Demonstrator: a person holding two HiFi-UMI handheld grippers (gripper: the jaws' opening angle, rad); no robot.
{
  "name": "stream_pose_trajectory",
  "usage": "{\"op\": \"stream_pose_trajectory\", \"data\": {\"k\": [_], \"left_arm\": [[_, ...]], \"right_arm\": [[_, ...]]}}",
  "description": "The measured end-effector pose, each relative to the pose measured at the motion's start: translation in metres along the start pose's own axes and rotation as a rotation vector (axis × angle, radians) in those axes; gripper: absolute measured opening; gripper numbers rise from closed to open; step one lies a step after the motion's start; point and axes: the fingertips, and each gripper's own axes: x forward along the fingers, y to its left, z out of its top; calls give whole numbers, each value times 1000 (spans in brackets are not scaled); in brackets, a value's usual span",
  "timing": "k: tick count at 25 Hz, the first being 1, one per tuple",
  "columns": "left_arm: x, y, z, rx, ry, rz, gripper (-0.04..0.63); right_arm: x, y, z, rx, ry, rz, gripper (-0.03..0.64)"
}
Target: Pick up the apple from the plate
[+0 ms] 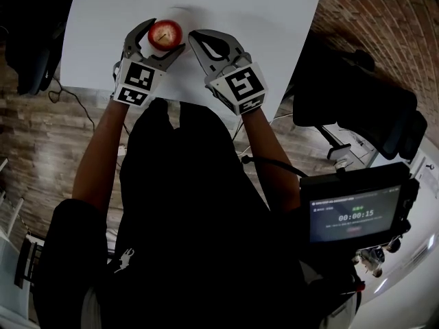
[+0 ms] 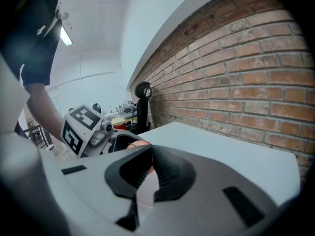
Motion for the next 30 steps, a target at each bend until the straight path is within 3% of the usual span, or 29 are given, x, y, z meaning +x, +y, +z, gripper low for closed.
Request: {"op": "stream_pose_trajectory", "data": {"k": [30], "left_arm": [[-57, -1, 51, 29, -92, -20, 408]], "right_arm": [[-35, 18, 51, -4, -120, -101, 3]]}}
